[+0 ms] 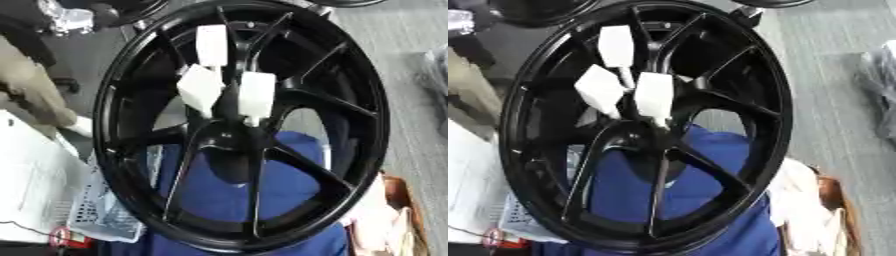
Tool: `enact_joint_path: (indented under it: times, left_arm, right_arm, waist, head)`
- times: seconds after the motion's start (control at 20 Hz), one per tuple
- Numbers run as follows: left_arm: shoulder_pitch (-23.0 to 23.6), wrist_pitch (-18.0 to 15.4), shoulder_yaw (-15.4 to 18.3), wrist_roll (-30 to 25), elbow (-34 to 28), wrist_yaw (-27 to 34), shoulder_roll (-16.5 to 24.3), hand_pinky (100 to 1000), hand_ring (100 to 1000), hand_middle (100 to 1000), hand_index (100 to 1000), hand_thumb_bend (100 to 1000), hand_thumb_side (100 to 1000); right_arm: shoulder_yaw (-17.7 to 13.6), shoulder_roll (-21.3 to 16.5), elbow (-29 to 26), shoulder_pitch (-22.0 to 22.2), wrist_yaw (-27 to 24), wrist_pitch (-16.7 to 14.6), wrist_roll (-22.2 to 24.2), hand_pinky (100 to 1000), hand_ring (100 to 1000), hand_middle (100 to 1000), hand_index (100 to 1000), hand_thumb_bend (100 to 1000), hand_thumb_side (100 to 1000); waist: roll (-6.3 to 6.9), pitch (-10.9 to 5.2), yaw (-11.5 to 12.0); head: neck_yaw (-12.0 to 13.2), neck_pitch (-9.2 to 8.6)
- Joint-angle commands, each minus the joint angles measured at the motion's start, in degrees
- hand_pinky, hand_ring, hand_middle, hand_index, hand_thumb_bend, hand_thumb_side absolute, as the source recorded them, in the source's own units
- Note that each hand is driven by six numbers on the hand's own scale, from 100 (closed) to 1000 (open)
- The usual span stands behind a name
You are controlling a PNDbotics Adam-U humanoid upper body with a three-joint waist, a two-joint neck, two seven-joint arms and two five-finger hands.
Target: Pull the pin out of the wheel hub.
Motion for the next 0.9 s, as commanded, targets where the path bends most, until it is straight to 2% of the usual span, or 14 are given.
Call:
enact_joint_path:
  times: [0.05,0.3,0.6,0.9]
  left_arm:
    - [-2.5,-0.5,-0.4,-2.5,3.1,-0.8,-0.9,826,750,708,804,305,564]
    - [-4.6,-0.2,-1.2,-4.7,6.7,-0.7,-3.6,834,762,723,816,331,589]
    - [-6.3,1.2,-2.5,-6.3,8.7,2.3,-6.1,844,768,729,823,337,606]
    - [-7.7,2.2,-3.8,-7.3,9.8,2.6,-7.8,847,774,732,824,357,599]
  right_arm:
    - [-0.2,-1.7,-0.3,-0.5,-0.1,0.0,0.2,742,724,723,800,100,410]
    - [0.0,-1.3,-0.2,-0.9,-0.3,-0.1,0.3,742,722,722,800,100,412]
    - [0.3,-0.8,-0.1,-1.4,-0.7,-0.2,0.4,742,721,720,800,100,416]
    - [0.4,-0.5,0.2,-1.7,-0.9,-0.3,0.6,742,721,721,799,100,419]
  waist:
    - [-0.08,-1.35,-0.1]
    - [-0.22,-1.09,-0.4]
    - [-0.52,-0.92,-1.0]
    - [-0.51,-0.96,-1.2]
  head:
    - [-0.1,-0.75]
    - [-0.3,-0.60]
    - [0.0,-0.08]
    - [0.4,-0.11]
